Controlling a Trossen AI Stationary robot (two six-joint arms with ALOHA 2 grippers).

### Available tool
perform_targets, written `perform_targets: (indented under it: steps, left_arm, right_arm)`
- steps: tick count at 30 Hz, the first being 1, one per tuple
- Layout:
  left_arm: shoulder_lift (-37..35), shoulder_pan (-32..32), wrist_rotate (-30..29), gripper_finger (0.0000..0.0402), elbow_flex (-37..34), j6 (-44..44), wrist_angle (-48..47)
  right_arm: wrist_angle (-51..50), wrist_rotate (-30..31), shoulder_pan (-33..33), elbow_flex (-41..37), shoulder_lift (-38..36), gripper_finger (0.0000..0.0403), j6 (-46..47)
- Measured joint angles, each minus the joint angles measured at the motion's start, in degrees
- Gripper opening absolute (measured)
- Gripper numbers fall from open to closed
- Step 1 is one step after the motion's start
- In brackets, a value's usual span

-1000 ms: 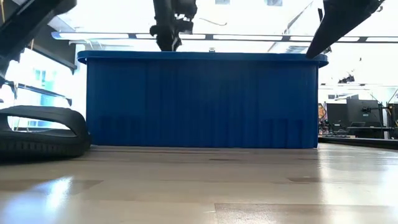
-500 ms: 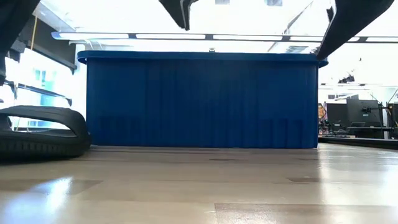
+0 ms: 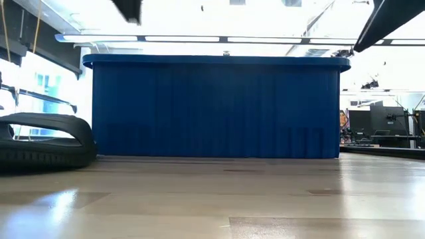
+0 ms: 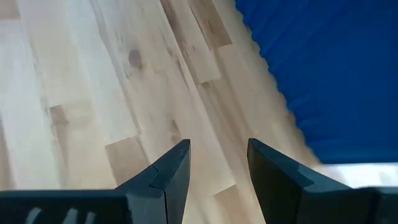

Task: Pick and place slides into bin
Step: Put the top black slide into the blue container

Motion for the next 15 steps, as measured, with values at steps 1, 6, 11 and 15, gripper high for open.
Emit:
perform_targets:
  steps: [1, 6, 11, 15]
  left_arm:
    - [-3.5, -0.2, 1.1, 0.0108, -4.6, -2.0, 1.6]
    - [-19.6, -4.0, 9.6, 0.011, -26.0, -8.0, 17.8]
    - [-28.8, -12.9, 20.8, 0.011, -41.5, -17.2, 33.6]
    - [-29.7, -19.5, 24.0, 0.011, -50.3, -22.7, 43.8]
  right_arm:
    - [0.0, 0.6, 0.0, 0.0, 0.0, 0.0149, -1.1]
    - [0.4, 3.0, -1.3, 0.0, 0.0, 0.0149, -3.4]
    - [0.3, 2.8, -2.9, 0.0, 0.0, 0.0149, -3.8]
    - [0.4, 2.8, -4.2, 0.0, 0.0, 0.0149, -6.6]
